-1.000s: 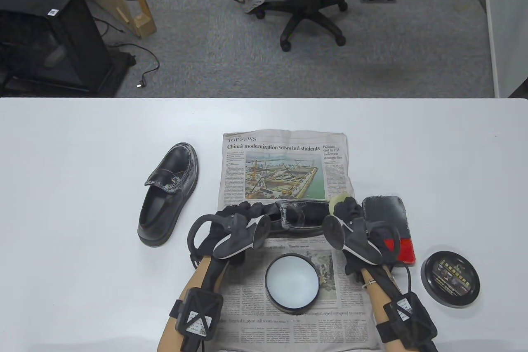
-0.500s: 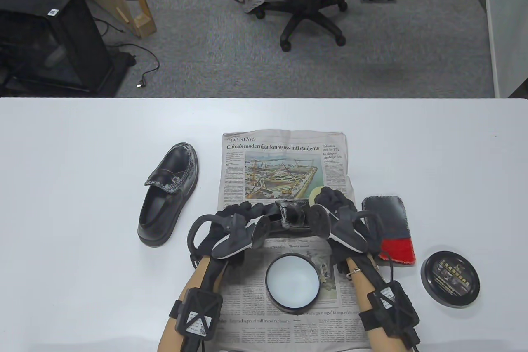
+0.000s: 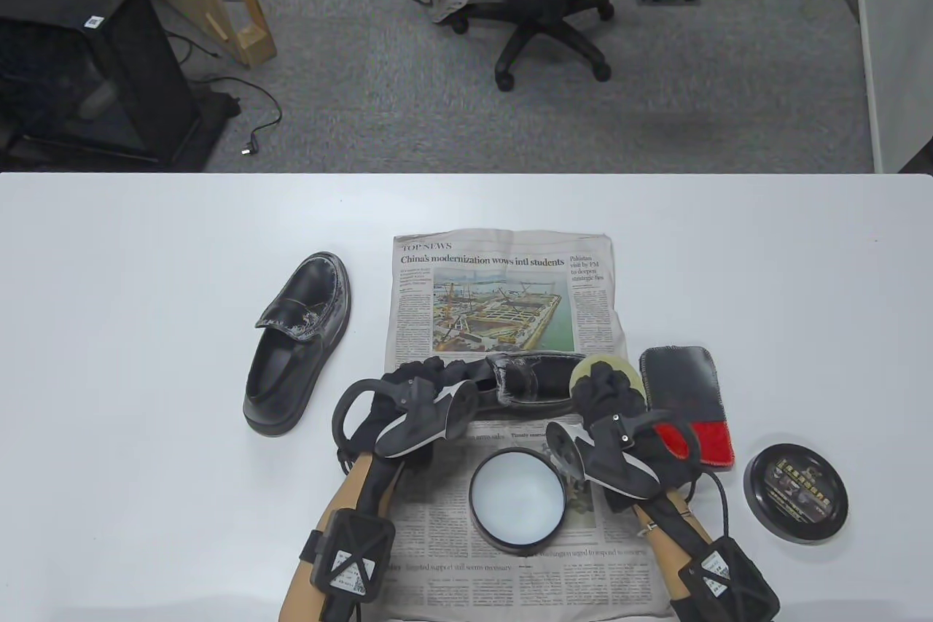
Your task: Dip and apply leather care cream with polishing sponge on shoes
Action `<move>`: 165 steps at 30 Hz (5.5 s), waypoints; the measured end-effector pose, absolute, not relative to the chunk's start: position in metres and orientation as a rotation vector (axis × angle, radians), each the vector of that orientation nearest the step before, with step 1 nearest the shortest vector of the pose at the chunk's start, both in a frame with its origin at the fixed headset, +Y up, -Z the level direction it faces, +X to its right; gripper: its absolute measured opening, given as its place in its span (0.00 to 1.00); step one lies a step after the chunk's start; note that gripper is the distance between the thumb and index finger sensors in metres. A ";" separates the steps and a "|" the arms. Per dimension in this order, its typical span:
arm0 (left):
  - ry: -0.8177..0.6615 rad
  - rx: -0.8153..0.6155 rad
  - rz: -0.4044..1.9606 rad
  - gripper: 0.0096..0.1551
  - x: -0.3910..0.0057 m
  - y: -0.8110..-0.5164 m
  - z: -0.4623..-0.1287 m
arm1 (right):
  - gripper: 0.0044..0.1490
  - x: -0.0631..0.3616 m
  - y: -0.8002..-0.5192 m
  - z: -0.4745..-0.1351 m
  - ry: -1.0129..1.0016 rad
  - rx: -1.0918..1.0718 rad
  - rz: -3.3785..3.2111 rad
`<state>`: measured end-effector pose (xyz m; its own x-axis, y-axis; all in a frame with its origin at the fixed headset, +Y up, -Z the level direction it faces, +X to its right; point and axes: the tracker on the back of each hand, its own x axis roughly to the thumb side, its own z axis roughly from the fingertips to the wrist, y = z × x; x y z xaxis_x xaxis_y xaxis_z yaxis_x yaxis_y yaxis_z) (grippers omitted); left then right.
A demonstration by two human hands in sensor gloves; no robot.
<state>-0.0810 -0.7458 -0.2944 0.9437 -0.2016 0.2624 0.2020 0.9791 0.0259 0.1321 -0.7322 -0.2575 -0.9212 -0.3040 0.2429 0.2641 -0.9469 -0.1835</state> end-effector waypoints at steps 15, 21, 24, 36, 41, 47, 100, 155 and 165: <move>-0.248 0.006 -0.190 0.42 -0.083 -0.745 -0.294 | 0.24 0.156 -0.742 -0.283 0.102 -0.183 -2.867; -0.261 0.006 -0.190 0.42 -0.083 -0.745 -0.294 | 0.24 0.135 -0.736 -0.252 0.222 -0.367 -2.744; -0.268 -0.001 -0.194 0.41 -0.083 -0.745 -0.294 | 0.23 0.124 -0.730 -0.257 0.286 -0.408 -2.797; -0.255 0.010 -0.180 0.43 -0.084 -0.746 -0.293 | 0.24 0.150 -0.740 -0.295 0.108 -0.125 -2.896; -0.252 0.010 -0.186 0.43 -0.083 -0.745 -0.293 | 0.25 0.146 -0.740 -0.265 0.130 -0.248 -2.770; -0.264 0.003 -0.179 0.43 -0.084 -0.746 -0.294 | 0.24 0.126 -0.731 -0.264 0.244 -0.357 -2.770; -0.278 -0.012 -0.132 0.45 -0.086 -0.747 -0.293 | 0.25 0.143 -0.726 -0.301 0.100 -0.139 -2.805; 0.672 0.261 0.076 0.20 -0.344 -0.708 -0.227 | 0.53 0.288 -0.721 -0.214 -0.084 0.174 -3.015; 0.534 0.029 0.099 0.23 -0.331 -0.727 -0.239 | 0.61 0.323 -0.740 -0.221 -0.459 0.450 -2.966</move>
<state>-0.3306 -0.7267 -0.2393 0.8561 0.1022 -0.5065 -0.0869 0.9948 0.0538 0.3227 -0.7403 -0.2209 -0.9506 -0.1485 -0.2727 0.0591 -0.9487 0.3107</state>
